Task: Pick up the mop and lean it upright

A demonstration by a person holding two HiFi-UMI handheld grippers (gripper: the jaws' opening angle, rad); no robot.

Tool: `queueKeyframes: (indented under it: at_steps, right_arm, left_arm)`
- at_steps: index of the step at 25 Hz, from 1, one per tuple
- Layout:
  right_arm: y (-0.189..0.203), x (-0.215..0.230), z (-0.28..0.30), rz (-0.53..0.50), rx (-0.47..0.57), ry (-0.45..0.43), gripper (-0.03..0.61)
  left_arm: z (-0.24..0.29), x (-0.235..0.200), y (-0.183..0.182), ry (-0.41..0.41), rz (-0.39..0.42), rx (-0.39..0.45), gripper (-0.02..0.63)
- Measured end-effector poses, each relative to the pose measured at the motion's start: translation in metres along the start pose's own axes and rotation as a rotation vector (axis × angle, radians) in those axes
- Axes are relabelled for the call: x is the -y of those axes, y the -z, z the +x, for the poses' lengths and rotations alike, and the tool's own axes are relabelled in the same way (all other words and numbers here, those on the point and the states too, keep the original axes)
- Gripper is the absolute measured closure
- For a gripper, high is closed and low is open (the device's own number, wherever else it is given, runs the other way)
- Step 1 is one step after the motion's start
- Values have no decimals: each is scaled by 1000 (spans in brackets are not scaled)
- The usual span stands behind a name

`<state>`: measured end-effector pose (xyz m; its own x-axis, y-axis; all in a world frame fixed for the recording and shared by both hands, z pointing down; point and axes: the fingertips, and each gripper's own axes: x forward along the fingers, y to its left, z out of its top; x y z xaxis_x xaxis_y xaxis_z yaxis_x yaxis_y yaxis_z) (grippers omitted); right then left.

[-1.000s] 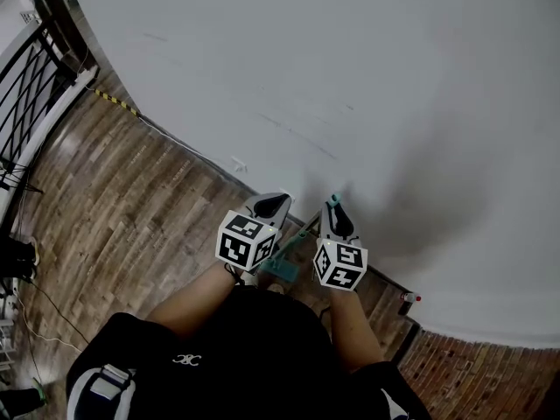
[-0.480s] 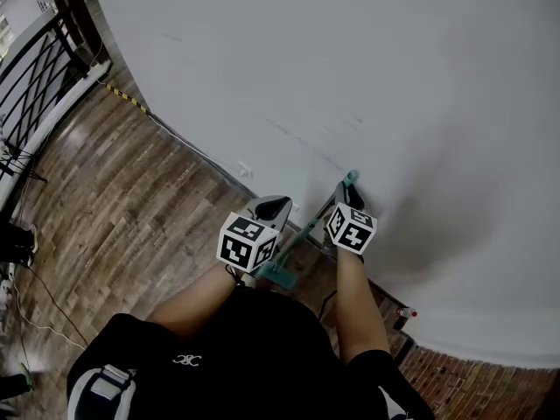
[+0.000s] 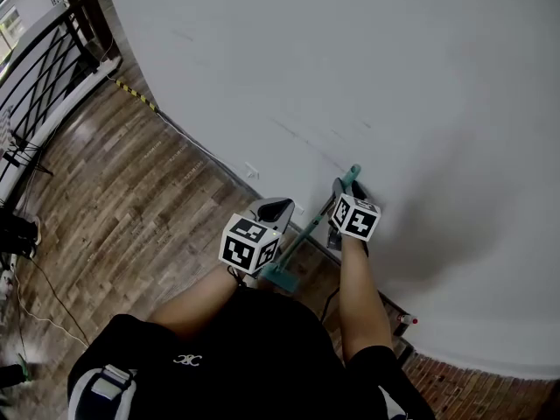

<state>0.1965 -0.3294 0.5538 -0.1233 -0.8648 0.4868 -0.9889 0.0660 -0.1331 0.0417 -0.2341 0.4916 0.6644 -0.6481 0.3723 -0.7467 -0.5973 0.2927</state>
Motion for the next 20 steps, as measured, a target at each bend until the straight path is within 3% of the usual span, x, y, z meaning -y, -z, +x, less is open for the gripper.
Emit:
queueKeyframes:
  at_steps: [1, 3, 4, 5, 6, 7, 15, 20]
  right_arm:
    - [-1, -3, -2, -3, 6, -12, 318]
    - [-10, -6, -18, -13, 60, 2, 316]
    - [-15, -8, -30, -17, 94, 10, 329]
    - [-21, -11, -43, -23, 127, 17, 386]
    - [-25, -14, -56, -33, 157, 25, 490]
    - [-28, -17, -69, -42, 181, 27, 554]
    - [-37, -20, -147, 2, 248, 3, 565]
    - [-27, -5, -178, 18, 235, 30, 565]
  left_arm:
    - [0, 0, 0, 1, -1, 1, 617]
    - [-1, 1, -1, 3, -4, 3, 617]
    - [-1, 1, -2, 4, -5, 4, 617]
    - [0, 1, -3, 6, -6, 5, 617]
    - [1, 2, -4, 9, -6, 6, 617]
    - [3, 3, -5, 14, -6, 7, 617]
    - [24, 31, -13, 88, 22, 8, 617]
    - [35, 42, -11, 116, 33, -9, 617]
